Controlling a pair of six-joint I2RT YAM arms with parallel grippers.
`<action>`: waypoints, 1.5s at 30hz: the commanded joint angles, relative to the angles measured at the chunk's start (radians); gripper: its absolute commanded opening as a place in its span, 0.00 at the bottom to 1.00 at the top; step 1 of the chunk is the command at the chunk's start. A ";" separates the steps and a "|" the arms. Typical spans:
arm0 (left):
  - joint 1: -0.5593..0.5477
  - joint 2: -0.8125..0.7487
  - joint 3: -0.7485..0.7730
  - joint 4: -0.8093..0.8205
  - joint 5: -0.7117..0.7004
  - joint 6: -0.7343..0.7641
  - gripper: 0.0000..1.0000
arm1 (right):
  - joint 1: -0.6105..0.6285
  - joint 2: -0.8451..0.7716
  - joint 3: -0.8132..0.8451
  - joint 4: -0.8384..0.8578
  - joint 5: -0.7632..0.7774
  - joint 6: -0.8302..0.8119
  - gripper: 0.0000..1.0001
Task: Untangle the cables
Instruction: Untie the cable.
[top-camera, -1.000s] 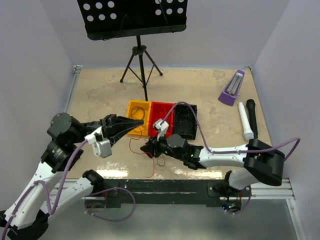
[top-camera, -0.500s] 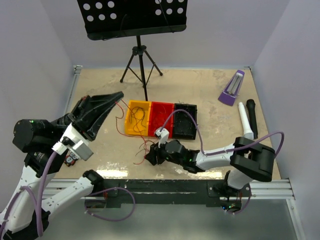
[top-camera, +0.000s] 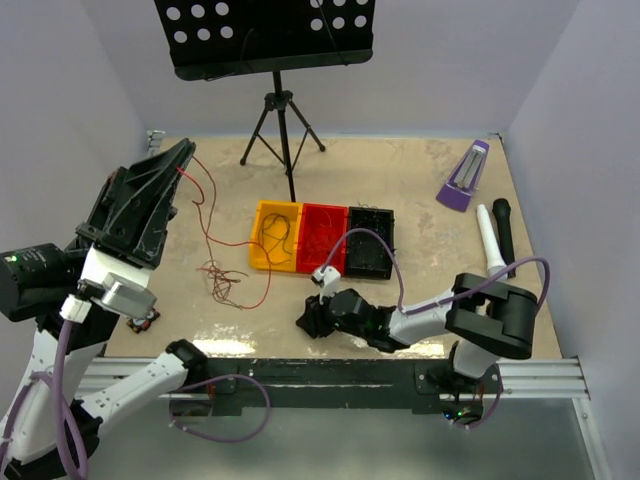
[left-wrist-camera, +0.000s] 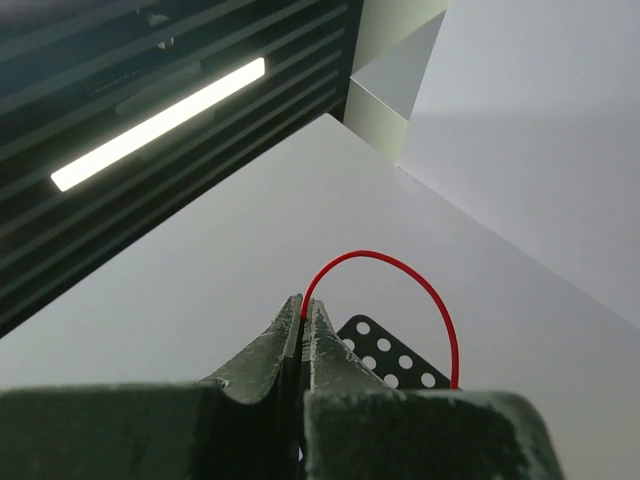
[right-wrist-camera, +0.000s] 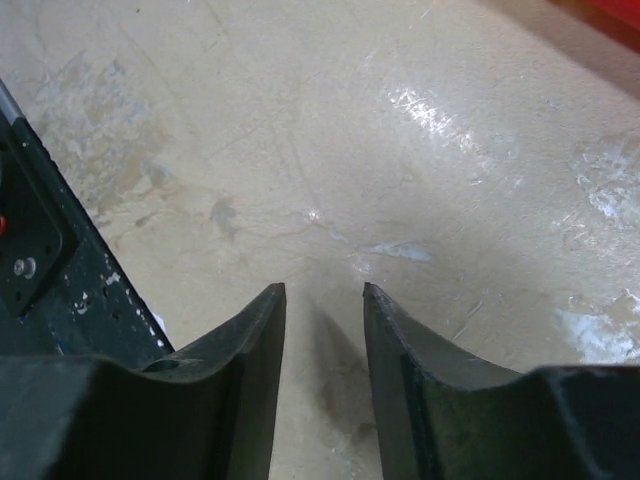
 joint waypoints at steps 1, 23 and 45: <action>0.004 0.010 0.044 -0.072 0.034 0.024 0.00 | 0.021 -0.102 0.008 -0.034 0.069 -0.006 0.47; 0.003 -0.108 -0.300 -0.229 0.204 -0.076 0.00 | 0.022 -0.575 0.324 -0.257 0.036 -0.320 0.73; 0.003 -0.154 -0.315 -0.307 0.235 -0.075 0.14 | -0.014 -0.332 0.546 -0.246 0.106 -0.385 0.00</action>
